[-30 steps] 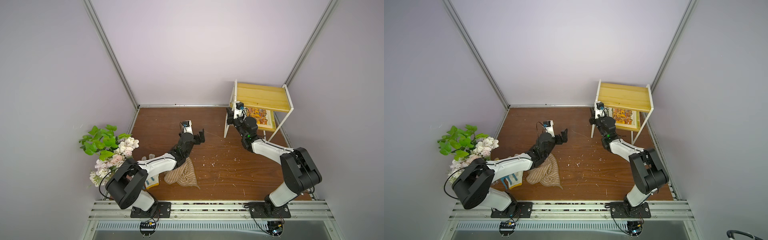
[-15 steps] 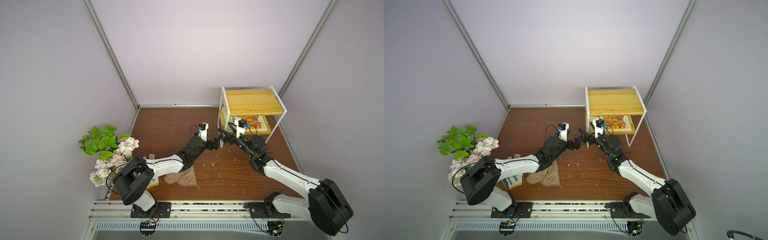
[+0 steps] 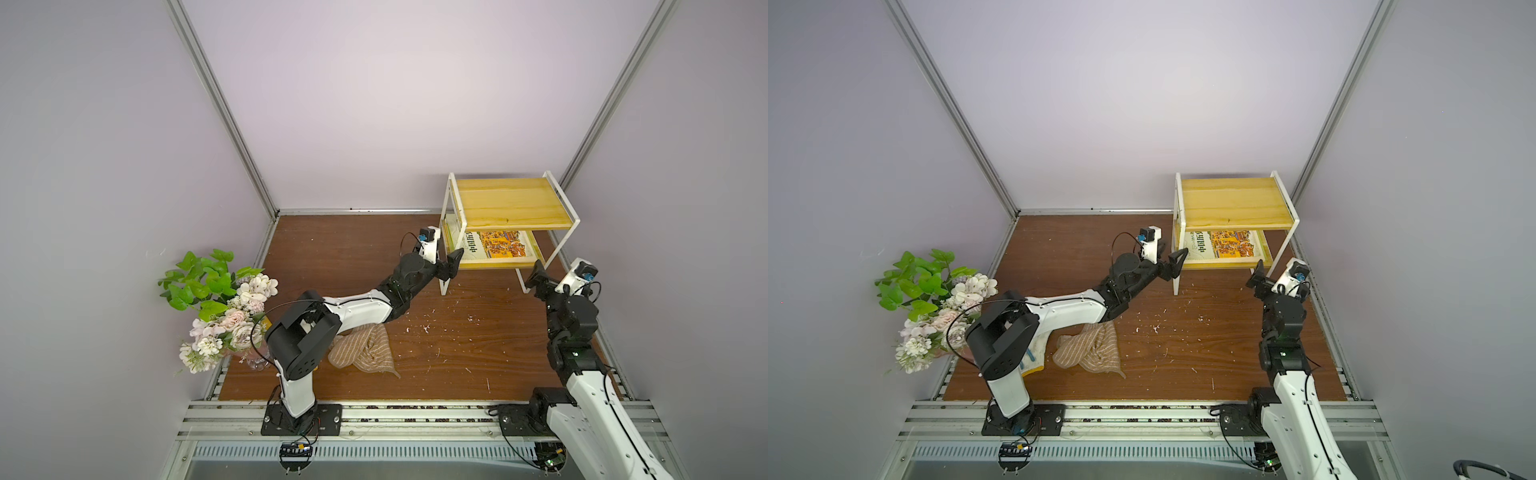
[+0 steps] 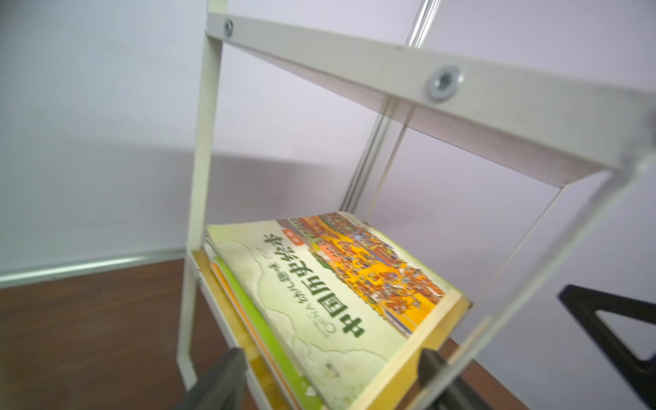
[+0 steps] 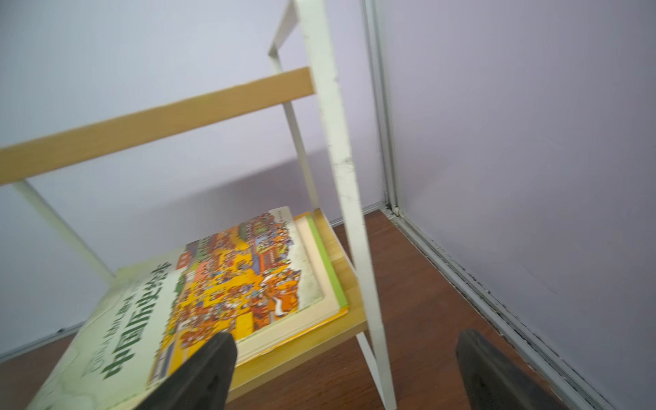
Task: Wipe the bookshelf clean with a cloth
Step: Move the shelf to the center of the board.
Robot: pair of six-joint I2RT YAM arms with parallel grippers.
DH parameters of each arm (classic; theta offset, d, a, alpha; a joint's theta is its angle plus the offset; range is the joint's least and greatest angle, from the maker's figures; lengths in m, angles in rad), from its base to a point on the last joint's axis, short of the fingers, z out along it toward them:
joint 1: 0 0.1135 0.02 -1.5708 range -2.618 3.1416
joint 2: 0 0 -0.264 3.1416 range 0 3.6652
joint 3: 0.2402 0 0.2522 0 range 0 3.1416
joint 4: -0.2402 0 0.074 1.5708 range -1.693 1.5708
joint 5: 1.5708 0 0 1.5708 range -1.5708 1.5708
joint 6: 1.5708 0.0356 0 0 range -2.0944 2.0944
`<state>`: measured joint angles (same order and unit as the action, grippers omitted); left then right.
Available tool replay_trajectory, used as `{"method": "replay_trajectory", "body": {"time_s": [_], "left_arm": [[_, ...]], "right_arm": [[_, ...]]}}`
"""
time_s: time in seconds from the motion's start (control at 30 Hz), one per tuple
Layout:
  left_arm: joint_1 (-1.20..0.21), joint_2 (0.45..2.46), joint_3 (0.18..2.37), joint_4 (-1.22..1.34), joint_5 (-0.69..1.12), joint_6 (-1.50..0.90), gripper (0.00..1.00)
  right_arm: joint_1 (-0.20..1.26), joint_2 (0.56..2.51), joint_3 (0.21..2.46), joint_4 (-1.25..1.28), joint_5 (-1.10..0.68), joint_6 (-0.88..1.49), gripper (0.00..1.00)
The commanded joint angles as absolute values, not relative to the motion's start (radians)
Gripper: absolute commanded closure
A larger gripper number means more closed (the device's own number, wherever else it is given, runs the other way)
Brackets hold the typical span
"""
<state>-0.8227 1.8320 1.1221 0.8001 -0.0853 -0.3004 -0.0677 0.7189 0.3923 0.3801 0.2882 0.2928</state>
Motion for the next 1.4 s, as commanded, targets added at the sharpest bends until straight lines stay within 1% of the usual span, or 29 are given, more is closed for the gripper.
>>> {"method": "replay_trajectory", "body": {"time_s": [0.0,0.1,0.23,0.3,0.33,0.37,0.4,0.5,0.57,0.67,0.73,0.8,0.93,1.07,1.17,1.27,1.37], "left_arm": [[-0.827,1.858,1.197,0.741,-0.192,-0.286,0.39],[-0.827,1.856,1.18,0.748,-0.202,-0.269,0.49],[-0.826,1.828,1.146,0.739,-0.247,-0.203,0.68],[-0.822,1.807,1.125,0.727,-0.244,-0.155,0.75],[-0.82,1.79,1.109,0.722,-0.246,-0.123,0.79],[-0.817,1.778,1.094,0.717,-0.253,-0.095,0.83],[-0.814,1.761,1.078,0.715,-0.256,-0.059,0.86],[-0.8,1.701,1.022,0.689,-0.275,0.028,0.97],[-0.774,1.637,0.967,0.673,-0.287,0.057,1.0],[-0.702,1.522,0.857,0.651,-0.274,0.066,1.0],[-0.649,1.437,0.784,0.623,-0.268,0.087,1.0],[-0.594,1.35,0.725,0.591,-0.265,0.099,1.0],[-0.462,1.21,0.617,0.566,-0.184,0.079,1.0],[-0.411,1.147,0.554,0.557,-0.12,0.056,0.98],[-0.41,1.153,0.541,0.546,-0.111,0.007,0.95],[-0.41,1.143,0.503,0.604,-0.196,-0.089,0.94],[-0.41,1.136,0.465,0.67,-0.176,-0.131,0.91]], "right_arm": [[-0.16,0.838,0.439,0.545,0.143,0.336,0.01],[-0.219,0.95,0.48,0.651,-0.039,0.289,0.01],[-0.23,1.048,0.495,0.788,-0.122,0.22,0.02],[-0.229,1.078,0.496,0.847,-0.19,0.164,0.06],[-0.229,1.097,0.505,0.859,-0.236,0.134,0.12],[-0.228,1.111,0.514,0.86,-0.266,0.124,0.19],[-0.227,1.121,0.521,0.861,-0.288,0.126,0.29],[-0.198,1.124,0.513,0.877,-0.301,0.152,0.66],[-0.135,1.097,0.497,0.87,-0.278,0.136,0.82],[0.02,1.062,0.485,0.838,-0.228,0.107,0.95],[0.121,1.053,0.472,0.859,-0.178,0.138,1.0],[0.209,1.06,0.456,0.912,-0.138,0.202,1.0],[0.389,1.083,0.436,0.986,0.021,0.255,1.0],[0.512,1.112,0.448,0.992,0.082,0.237,1.0],[0.523,1.144,0.467,0.962,0.097,0.184,1.0],[0.495,1.21,0.512,0.926,-0.003,0.082,1.0],[0.462,1.294,0.551,0.95,-0.095,0.016,1.0]]}}
